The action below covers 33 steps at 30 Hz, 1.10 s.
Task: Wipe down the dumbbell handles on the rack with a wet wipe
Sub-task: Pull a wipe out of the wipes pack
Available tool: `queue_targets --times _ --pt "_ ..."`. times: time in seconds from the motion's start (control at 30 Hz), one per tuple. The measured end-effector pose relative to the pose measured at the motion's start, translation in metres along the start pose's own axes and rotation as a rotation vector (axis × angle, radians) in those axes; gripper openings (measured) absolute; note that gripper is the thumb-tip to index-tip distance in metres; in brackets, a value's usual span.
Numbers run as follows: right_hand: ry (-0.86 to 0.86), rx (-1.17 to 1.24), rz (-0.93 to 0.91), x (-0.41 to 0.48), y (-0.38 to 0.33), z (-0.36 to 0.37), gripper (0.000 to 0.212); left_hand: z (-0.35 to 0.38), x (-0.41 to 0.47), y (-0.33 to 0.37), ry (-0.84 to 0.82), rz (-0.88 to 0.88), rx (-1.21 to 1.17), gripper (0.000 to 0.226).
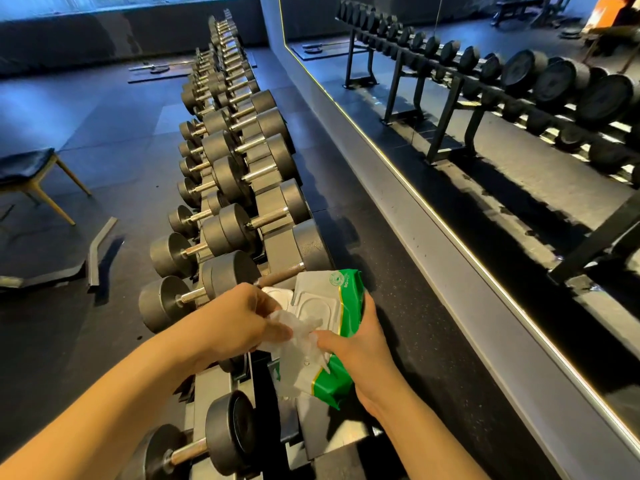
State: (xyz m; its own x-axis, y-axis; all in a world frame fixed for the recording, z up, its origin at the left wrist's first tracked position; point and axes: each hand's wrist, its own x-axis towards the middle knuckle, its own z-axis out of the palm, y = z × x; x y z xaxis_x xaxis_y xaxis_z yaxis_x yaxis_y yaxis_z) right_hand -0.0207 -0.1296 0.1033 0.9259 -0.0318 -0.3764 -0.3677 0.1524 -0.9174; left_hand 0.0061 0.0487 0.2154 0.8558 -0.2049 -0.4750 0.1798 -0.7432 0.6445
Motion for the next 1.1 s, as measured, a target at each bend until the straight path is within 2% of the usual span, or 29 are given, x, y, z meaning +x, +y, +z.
queue_targets --times 0.1,0.27,0.4,0.5,0.53,0.63,0.73,0.77,0.83,0.93,1.03,1.1 --pt "0.042 -0.062 -0.025 -0.003 -0.002 0.003 0.121 0.001 0.001 0.006 -0.017 0.084 -0.078 0.011" --pt "0.110 -0.041 -0.011 0.000 -0.008 0.004 0.099 0.004 -0.003 0.014 -0.138 0.164 -0.224 0.013" --pt "0.160 -0.023 0.018 0.003 -0.009 0.002 0.085 0.003 -0.005 0.014 -0.192 0.166 -0.355 0.028" --pt "0.203 0.027 0.052 -0.001 -0.008 0.000 0.090 0.002 -0.003 0.005 -0.133 0.165 -0.387 0.026" --pt "0.206 0.041 0.055 -0.002 -0.007 -0.001 0.088 0.002 -0.003 0.003 -0.123 0.178 -0.385 0.023" --pt "0.186 0.035 0.058 -0.003 -0.012 0.002 0.073 0.006 -0.001 0.001 -0.073 0.241 -0.458 0.035" --pt "0.201 0.004 0.104 0.003 -0.012 0.001 0.091 0.007 -0.003 0.009 -0.035 0.308 -0.490 0.021" --pt "0.219 0.017 0.110 0.004 -0.010 0.001 0.091 0.007 -0.004 0.010 -0.007 0.312 -0.467 0.014" --pt "0.240 0.070 0.103 0.004 -0.005 0.000 0.078 0.006 0.000 0.008 0.116 0.288 -0.482 0.012" --pt "0.190 0.201 0.113 0.005 0.000 -0.003 0.062 0.007 0.004 0.010 0.300 0.201 -0.630 0.015" --pt "0.097 0.411 0.179 0.005 -0.001 -0.008 0.049 0.005 0.006 0.011 0.326 0.144 -0.711 0.018" --pt "0.028 0.482 0.196 0.004 -0.003 -0.009 0.048 0.004 0.006 0.011 0.324 0.145 -0.683 0.018"
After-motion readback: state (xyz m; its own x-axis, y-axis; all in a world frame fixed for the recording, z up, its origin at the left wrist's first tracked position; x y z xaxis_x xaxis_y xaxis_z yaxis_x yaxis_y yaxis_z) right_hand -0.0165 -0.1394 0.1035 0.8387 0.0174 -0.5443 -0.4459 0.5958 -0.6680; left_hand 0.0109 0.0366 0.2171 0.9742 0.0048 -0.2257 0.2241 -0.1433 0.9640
